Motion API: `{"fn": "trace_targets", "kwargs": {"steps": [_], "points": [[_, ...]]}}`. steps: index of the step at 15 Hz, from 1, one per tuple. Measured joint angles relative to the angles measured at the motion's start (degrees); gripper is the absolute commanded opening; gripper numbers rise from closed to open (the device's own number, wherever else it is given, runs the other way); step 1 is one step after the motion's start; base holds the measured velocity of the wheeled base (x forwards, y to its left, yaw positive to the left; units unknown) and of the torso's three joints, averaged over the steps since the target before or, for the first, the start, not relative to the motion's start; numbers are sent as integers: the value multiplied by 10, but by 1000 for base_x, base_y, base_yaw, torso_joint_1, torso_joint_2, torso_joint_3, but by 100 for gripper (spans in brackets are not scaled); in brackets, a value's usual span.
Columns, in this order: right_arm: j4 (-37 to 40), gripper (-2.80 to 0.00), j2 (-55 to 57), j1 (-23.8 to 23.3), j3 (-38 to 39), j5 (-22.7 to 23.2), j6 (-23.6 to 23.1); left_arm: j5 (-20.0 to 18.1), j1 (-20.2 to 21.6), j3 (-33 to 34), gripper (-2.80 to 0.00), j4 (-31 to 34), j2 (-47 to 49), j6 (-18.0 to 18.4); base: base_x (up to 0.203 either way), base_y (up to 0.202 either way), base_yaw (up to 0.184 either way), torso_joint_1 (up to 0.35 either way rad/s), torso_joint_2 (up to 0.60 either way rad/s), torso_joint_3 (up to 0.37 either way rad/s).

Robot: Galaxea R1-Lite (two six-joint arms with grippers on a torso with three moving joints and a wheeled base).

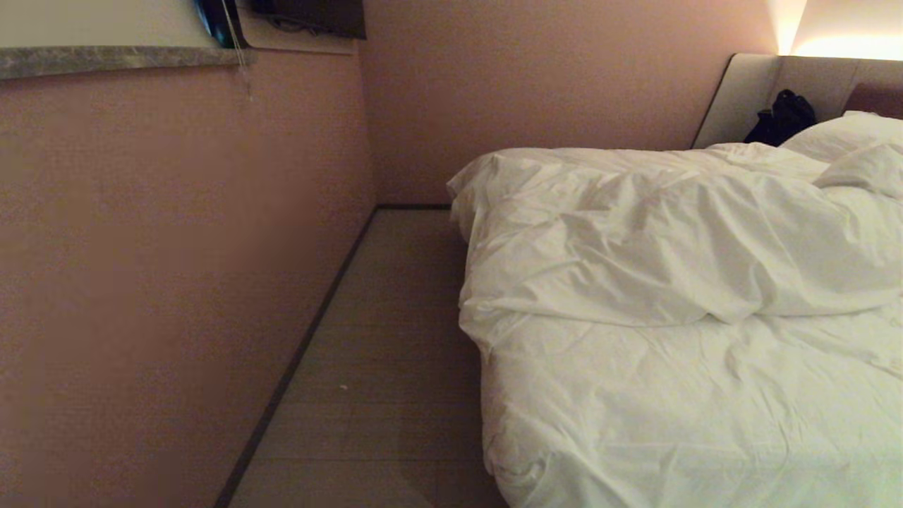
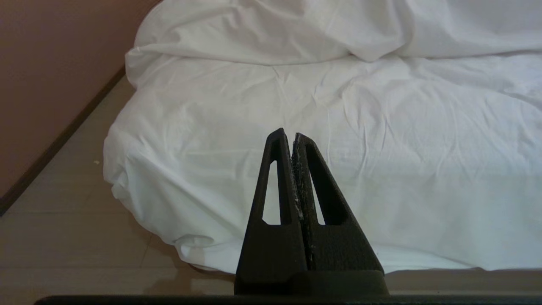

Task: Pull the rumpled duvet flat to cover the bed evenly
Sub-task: Hold the folded corner of the quilt

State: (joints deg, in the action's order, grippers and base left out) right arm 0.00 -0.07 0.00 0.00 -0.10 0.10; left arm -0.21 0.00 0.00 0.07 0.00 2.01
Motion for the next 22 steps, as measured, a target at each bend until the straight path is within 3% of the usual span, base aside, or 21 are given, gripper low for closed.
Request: {"fn": "trace_targets", "kwargs": {"steps": [13, 22], "points": [[1, -280, 0, 0, 0, 0, 0, -1, 0, 0, -280, 0, 0, 2, 0, -5, 0, 0, 0, 1], [0, -280, 0, 0, 0, 0, 0, -1, 0, 0, -280, 0, 0, 4, 0, -185, 0, 3, 1, 1]]}}
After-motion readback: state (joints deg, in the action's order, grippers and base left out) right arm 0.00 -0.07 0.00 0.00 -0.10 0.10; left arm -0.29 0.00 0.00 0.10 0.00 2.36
